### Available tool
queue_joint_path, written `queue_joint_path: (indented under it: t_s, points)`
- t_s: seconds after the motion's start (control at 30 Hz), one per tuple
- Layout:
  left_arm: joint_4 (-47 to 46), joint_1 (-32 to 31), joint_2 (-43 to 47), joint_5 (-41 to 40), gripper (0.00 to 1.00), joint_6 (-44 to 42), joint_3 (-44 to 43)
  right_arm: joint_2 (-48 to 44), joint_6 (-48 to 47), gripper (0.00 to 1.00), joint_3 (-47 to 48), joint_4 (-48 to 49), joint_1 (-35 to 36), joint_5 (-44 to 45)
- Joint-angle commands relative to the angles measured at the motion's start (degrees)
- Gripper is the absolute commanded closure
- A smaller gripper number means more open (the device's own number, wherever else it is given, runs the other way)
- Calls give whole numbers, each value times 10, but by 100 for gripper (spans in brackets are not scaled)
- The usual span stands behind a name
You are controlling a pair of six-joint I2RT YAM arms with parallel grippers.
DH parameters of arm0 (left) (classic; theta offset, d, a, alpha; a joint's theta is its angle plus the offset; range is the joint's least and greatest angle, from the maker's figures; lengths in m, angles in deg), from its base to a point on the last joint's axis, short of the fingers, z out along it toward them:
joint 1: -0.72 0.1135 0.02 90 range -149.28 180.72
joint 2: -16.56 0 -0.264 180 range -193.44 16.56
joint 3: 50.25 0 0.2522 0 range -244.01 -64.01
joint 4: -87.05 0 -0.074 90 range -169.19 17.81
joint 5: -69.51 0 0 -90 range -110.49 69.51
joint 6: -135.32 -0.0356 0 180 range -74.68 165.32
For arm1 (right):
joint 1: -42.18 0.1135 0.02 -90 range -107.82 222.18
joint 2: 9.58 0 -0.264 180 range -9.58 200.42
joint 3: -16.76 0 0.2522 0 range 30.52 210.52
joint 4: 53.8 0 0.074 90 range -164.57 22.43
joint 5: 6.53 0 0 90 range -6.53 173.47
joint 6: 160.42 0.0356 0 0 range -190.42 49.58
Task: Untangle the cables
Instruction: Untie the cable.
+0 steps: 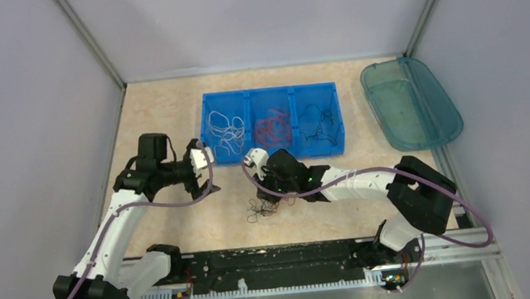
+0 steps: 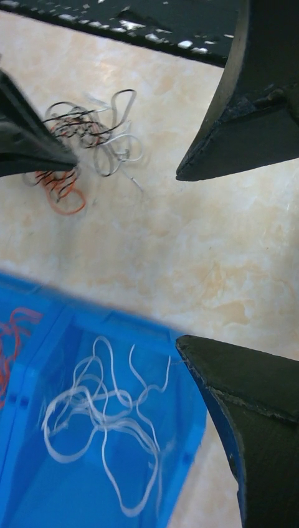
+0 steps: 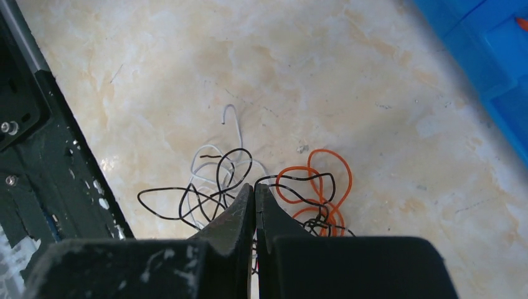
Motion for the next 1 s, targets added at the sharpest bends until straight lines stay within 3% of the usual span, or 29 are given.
queue_joint_path:
  t_s: [0.0,0.13,0.4,0.5,0.77,0.97]
  points:
    - [12,0,-5,84,2,-184,63,-59,5,100,-28,46,-4,-11]
    - [-10,-46,-33,88,5,-266,97,-106,5,100,-83,75,-22,-26]
    - [-133,-201,-124,44,13,-223,128,-146,16,100,-145,120,-35,-32]
    - [-134,-211,-183,28,20,-206,107,-152,19,100,-158,133,-38,-30]
    - [-219,-219,-228,-17,25,-171,126,-192,43,100,-193,153,-53,-22]
    - [-224,-219,-275,-18,19,-153,105,-204,54,100,-202,162,-54,-27]
